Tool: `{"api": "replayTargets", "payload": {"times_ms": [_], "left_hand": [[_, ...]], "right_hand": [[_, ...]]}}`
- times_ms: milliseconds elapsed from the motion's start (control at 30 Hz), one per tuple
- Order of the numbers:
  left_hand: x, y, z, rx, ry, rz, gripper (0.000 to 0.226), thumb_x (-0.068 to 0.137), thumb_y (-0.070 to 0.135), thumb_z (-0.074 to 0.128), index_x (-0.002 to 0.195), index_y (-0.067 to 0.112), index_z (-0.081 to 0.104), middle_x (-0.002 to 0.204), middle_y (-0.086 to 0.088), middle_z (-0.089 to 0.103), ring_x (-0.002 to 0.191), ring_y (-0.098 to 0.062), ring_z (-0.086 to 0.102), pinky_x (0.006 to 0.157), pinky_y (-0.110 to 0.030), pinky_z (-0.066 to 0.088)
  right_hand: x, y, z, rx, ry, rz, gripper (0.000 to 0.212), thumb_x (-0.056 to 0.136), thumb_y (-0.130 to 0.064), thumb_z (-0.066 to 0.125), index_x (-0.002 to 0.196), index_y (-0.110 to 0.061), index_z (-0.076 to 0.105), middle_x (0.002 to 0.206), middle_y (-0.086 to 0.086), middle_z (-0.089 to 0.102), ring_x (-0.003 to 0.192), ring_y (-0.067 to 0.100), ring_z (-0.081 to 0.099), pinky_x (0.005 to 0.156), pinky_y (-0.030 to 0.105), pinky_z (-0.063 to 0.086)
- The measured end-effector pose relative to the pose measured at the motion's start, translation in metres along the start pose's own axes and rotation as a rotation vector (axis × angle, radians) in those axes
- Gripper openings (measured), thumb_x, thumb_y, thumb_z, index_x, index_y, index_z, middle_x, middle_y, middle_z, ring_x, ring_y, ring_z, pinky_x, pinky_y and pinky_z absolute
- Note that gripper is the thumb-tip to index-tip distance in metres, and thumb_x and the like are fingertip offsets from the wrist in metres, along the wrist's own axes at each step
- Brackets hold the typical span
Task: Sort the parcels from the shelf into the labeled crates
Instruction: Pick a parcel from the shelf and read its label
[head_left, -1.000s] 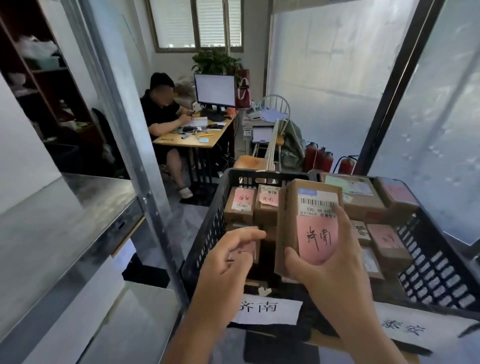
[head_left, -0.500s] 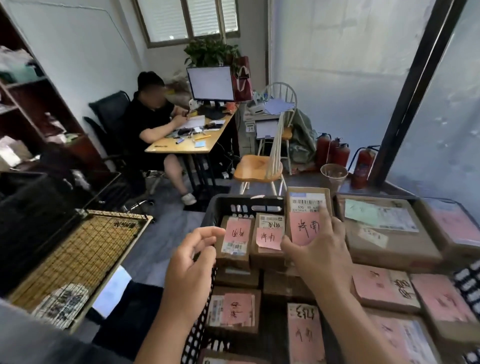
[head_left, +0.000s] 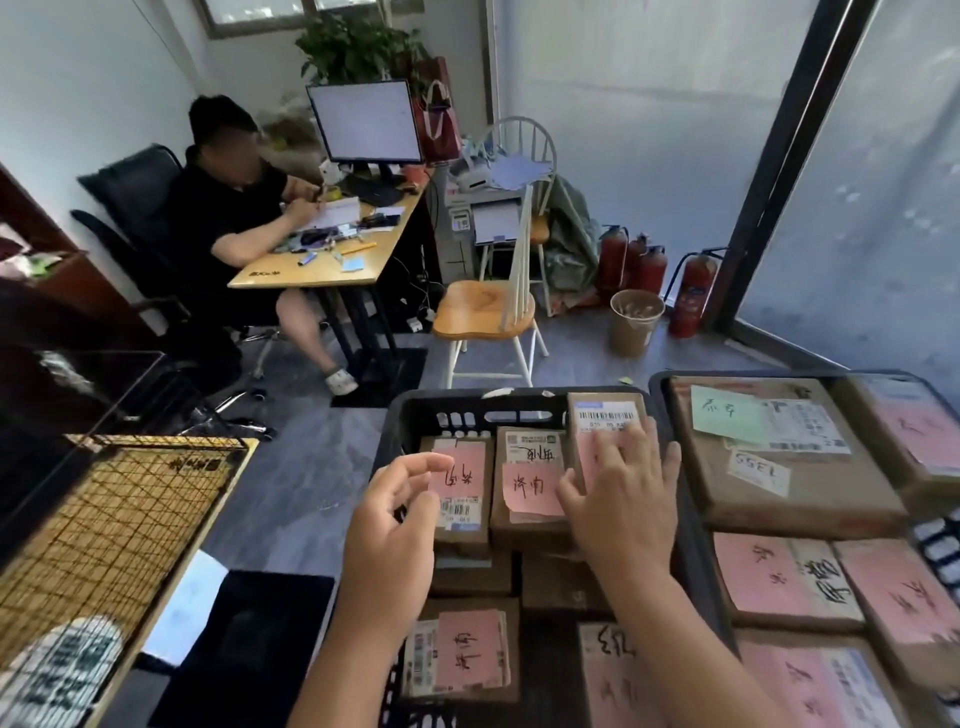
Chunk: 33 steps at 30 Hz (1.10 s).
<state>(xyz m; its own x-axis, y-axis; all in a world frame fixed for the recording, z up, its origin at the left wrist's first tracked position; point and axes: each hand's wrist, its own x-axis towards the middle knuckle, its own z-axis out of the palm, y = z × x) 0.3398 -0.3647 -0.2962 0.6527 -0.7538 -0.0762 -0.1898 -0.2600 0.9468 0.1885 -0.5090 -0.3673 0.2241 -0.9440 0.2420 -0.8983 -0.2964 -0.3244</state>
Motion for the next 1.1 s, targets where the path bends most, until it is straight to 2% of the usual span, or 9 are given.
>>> {"api": "replayTargets", "payload": {"times_ms": [67, 233, 333, 567, 600, 667, 733, 867, 1100], "left_hand": [[0.000, -0.001, -0.002, 0.004, -0.008, -0.009, 0.036, 0.105, 0.016, 0.053, 0.106, 0.045, 0.073, 0.124, 0.011, 0.075, 0.124, -0.016, 0.067, 0.108, -0.051, 0.054], [-0.005, -0.005, 0.003, 0.033, -0.069, -0.017, 0.032, 0.106, 0.012, 0.054, 0.106, 0.038, 0.073, 0.112, 0.016, 0.074, 0.109, -0.003, 0.068, 0.098, -0.032, 0.057], [-0.004, -0.009, 0.023, 0.085, -0.240, -0.045, 0.031, 0.107, 0.012, 0.052, 0.110, 0.036, 0.071, 0.103, 0.010, 0.073, 0.076, -0.008, 0.062, 0.068, -0.024, 0.054], [0.004, -0.021, 0.054, 0.143, -0.439, -0.127, 0.036, 0.109, 0.015, 0.051, 0.132, 0.038, 0.066, 0.108, 0.010, 0.068, 0.075, 0.003, 0.063, 0.060, -0.007, 0.047], [0.005, -0.024, 0.057, 0.161, -0.467, -0.127, 0.039, 0.110, 0.016, 0.050, 0.139, 0.038, 0.063, 0.117, 0.010, 0.067, 0.088, 0.002, 0.065, 0.067, -0.008, 0.051], [0.008, -0.033, 0.062, 0.256, -0.515, -0.088, 0.049, 0.109, 0.017, 0.051, 0.150, 0.044, 0.053, 0.151, 0.013, 0.055, 0.130, -0.006, 0.057, 0.101, -0.020, 0.052], [0.009, -0.043, 0.066, 0.447, -0.579, -0.050, 0.061, 0.107, 0.020, 0.051, 0.160, 0.049, 0.039, 0.173, 0.022, 0.024, 0.156, -0.014, 0.033, 0.126, -0.039, 0.036], [0.004, -0.053, 0.071, 0.757, -0.654, -0.072, 0.078, 0.104, 0.024, 0.050, 0.167, 0.049, 0.012, 0.173, 0.032, -0.015, 0.153, -0.023, 0.041, 0.123, -0.053, 0.038], [0.004, -0.061, 0.074, 0.757, -0.657, -0.204, 0.086, 0.103, 0.025, 0.049, 0.166, 0.053, -0.003, 0.167, 0.036, -0.028, 0.146, -0.028, 0.050, 0.121, -0.053, 0.038]], "right_hand": [[0.001, -0.003, 0.000, 0.000, -0.028, -0.047, 0.055, 0.092, -0.038, 0.065, 0.142, -0.019, 0.057, 0.160, 0.015, 0.040, 0.158, 0.033, 0.022, 0.129, 0.054, 0.013], [0.006, 0.001, -0.003, -0.049, -0.160, -0.056, 0.089, 0.086, -0.051, 0.071, 0.161, -0.032, 0.028, 0.169, 0.006, 0.023, 0.160, 0.033, 0.007, 0.128, 0.058, 0.010], [0.005, 0.001, -0.004, -0.068, -0.188, -0.038, 0.096, 0.084, -0.051, 0.072, 0.162, -0.036, 0.020, 0.170, 0.004, 0.018, 0.160, 0.034, 0.003, 0.124, 0.061, 0.013], [-0.005, -0.004, -0.002, -0.161, -0.106, -0.061, 0.078, 0.076, -0.033, 0.078, 0.148, -0.024, 0.049, 0.153, 0.009, 0.044, 0.145, 0.034, 0.034, 0.100, 0.061, 0.044], [-0.008, -0.005, -0.002, -0.171, -0.093, -0.067, 0.075, 0.076, -0.030, 0.078, 0.146, -0.023, 0.052, 0.152, 0.010, 0.045, 0.144, 0.034, 0.037, 0.097, 0.061, 0.045], [-0.014, -0.006, 0.001, -0.190, -0.079, -0.074, 0.073, 0.075, -0.024, 0.077, 0.145, -0.020, 0.055, 0.151, 0.011, 0.047, 0.142, 0.034, 0.038, 0.094, 0.063, 0.044], [-0.018, -0.006, 0.003, -0.205, -0.079, -0.074, 0.073, 0.073, -0.021, 0.079, 0.143, -0.018, 0.058, 0.150, 0.012, 0.047, 0.141, 0.034, 0.038, 0.094, 0.066, 0.043], [-0.016, -0.007, 0.002, -0.236, -0.099, -0.070, 0.070, 0.068, -0.021, 0.083, 0.135, -0.015, 0.064, 0.148, 0.013, 0.050, 0.136, 0.034, 0.041, 0.088, 0.064, 0.046], [-0.013, -0.007, 0.000, -0.270, -0.138, -0.080, 0.065, 0.071, -0.018, 0.079, 0.134, -0.014, 0.064, 0.148, 0.013, 0.050, 0.135, 0.033, 0.042, 0.086, 0.066, 0.048]]}}
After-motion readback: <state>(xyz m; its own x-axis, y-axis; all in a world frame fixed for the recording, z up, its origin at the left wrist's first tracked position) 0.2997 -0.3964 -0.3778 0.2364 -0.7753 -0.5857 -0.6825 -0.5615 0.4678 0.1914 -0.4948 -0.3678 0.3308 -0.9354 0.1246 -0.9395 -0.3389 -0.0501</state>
